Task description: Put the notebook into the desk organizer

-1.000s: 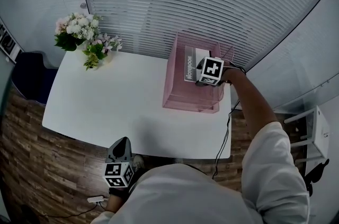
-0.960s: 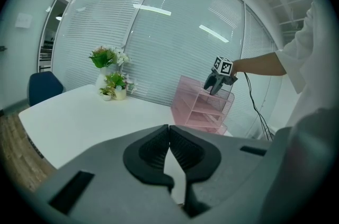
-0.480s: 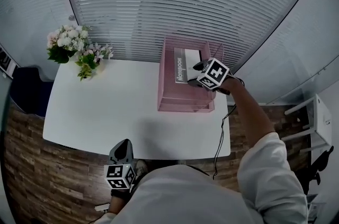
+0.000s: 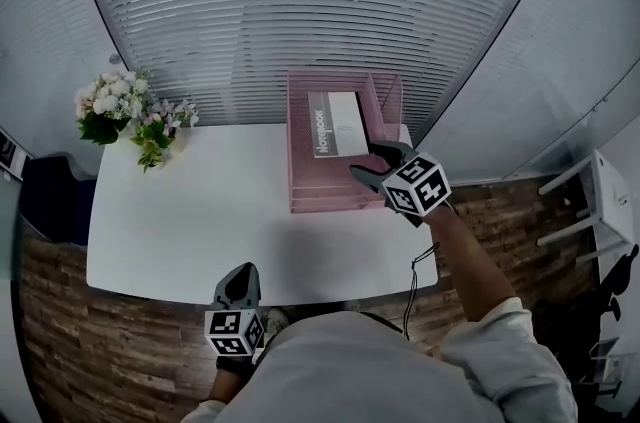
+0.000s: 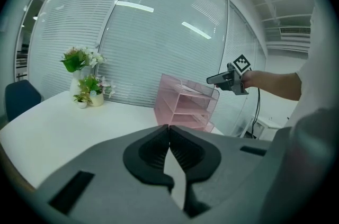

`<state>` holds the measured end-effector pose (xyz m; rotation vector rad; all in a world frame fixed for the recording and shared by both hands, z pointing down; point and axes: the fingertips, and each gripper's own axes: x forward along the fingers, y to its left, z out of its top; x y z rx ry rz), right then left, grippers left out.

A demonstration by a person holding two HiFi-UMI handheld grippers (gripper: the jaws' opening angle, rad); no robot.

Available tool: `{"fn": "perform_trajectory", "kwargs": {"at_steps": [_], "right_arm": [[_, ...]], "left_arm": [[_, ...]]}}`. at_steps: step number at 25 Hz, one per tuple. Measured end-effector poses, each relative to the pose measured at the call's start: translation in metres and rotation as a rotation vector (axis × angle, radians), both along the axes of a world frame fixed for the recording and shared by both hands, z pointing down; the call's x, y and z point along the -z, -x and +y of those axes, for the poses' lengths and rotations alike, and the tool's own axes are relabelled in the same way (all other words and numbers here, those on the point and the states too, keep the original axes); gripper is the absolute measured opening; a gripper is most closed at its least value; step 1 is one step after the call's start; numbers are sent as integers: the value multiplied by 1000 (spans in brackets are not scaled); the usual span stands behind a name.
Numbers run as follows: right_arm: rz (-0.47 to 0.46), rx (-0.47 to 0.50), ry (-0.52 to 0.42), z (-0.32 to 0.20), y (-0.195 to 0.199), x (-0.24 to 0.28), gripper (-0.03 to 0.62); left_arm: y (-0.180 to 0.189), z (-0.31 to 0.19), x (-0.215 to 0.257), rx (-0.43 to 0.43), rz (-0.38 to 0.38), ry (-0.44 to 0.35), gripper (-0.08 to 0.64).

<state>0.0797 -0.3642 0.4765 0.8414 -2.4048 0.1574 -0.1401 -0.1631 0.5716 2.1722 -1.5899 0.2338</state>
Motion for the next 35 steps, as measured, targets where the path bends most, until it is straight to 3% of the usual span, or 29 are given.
{"fn": "perform_trajectory", "kwargs": {"at_steps": [10, 20, 35], "right_arm": [[-180, -114, -107, 63, -32, 14, 240], [-285, -224, -171, 113, -62, 16, 150], [-342, -355, -188, 150, -109, 17, 51]], "left_arm": [[-18, -12, 7, -65, -24, -7, 9], [-31, -20, 15, -94, -39, -15, 9], [-49, -28, 20, -116, -54, -25, 9]]}}
